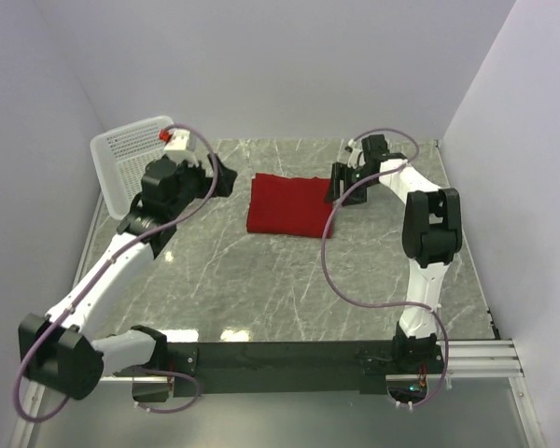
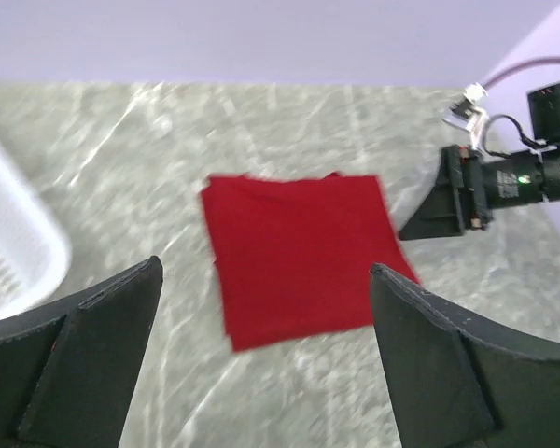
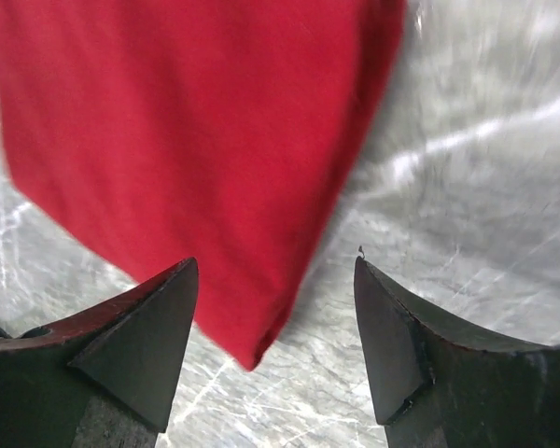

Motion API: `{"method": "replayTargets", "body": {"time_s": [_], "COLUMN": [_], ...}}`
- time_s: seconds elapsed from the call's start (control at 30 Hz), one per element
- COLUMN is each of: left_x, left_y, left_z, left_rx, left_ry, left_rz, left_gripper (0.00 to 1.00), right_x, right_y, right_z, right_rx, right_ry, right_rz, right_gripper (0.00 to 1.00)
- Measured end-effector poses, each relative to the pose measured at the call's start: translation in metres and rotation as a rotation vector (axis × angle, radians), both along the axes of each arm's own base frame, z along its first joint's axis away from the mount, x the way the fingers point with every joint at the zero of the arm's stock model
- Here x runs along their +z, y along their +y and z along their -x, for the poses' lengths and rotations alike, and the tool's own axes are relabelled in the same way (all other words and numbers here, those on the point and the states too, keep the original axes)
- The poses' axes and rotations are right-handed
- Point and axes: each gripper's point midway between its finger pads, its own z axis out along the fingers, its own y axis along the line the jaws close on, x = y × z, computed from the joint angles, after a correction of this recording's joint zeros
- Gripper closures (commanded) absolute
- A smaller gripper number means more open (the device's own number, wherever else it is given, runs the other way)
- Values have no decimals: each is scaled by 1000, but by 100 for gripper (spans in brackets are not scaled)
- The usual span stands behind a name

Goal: Fold and stack the t-shirts

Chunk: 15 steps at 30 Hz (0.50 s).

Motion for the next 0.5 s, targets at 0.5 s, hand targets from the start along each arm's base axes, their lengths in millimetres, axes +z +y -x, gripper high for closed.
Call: {"method": "replayTargets", "body": {"time_s": [0.5], "left_x": [-69], "left_y": [33], "left_z": [61], "left_rx": [70], "left_ry": [158], "left_rz": [7], "left_gripper": [4], "right_x": [-36], "right_y": [21], "right_z": [12], "right_rx": [-3], "right_ry": [114], "right_rz": [-71], "right_gripper": [43]}}
